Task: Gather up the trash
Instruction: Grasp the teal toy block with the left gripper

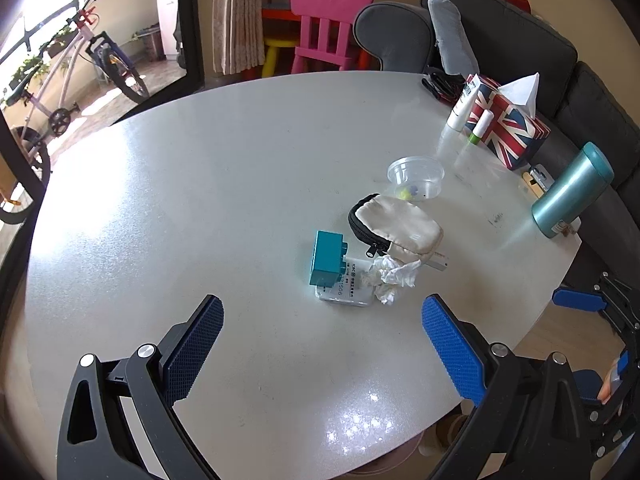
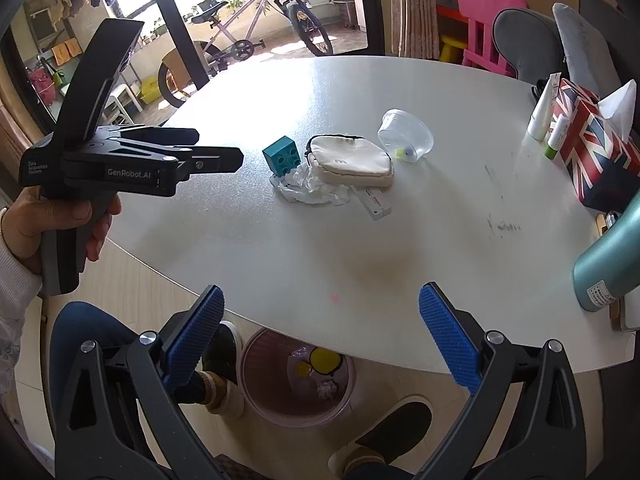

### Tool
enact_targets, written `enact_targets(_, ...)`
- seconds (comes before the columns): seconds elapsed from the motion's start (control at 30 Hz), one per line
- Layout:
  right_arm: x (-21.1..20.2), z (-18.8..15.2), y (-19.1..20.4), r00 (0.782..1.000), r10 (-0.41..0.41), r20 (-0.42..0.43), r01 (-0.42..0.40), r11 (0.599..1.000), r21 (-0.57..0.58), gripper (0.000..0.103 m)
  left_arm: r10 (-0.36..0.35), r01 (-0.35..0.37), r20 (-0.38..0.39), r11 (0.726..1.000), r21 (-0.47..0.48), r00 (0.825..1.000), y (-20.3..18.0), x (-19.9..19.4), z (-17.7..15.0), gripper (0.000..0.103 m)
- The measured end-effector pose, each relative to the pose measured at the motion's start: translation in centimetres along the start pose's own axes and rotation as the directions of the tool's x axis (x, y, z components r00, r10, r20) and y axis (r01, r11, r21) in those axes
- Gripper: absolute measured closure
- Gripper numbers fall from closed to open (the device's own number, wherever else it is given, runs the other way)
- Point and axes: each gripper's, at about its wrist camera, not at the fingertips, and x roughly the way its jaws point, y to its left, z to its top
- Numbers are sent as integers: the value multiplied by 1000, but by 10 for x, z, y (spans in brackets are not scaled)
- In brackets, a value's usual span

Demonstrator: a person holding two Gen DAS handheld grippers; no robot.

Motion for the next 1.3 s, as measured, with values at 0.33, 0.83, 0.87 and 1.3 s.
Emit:
enact_targets(0.33, 1, -2, -7, 1000, -5, -5, 6, 1000, 11, 7, 5, -4, -51, 999, 32, 999, 5, 31, 22, 7)
enact_targets(0.83, 5, -6, -16, 1000, -9, -17, 9, 1000, 28, 7, -65, 65, -121, 998, -2, 991, 10, 58, 23, 77)
enact_targets(0.87, 5, -6, -17, 1000, -9, -18, 10, 1000, 28, 7, -64, 64, -122, 998, -4, 991, 10, 58, 22, 80)
enact_targets(1.3, 8, 4, -16, 1000, -16, -10, 16, 1000, 17, 7, -46, 46, -56, 999, -9, 997, 14, 31, 14, 80)
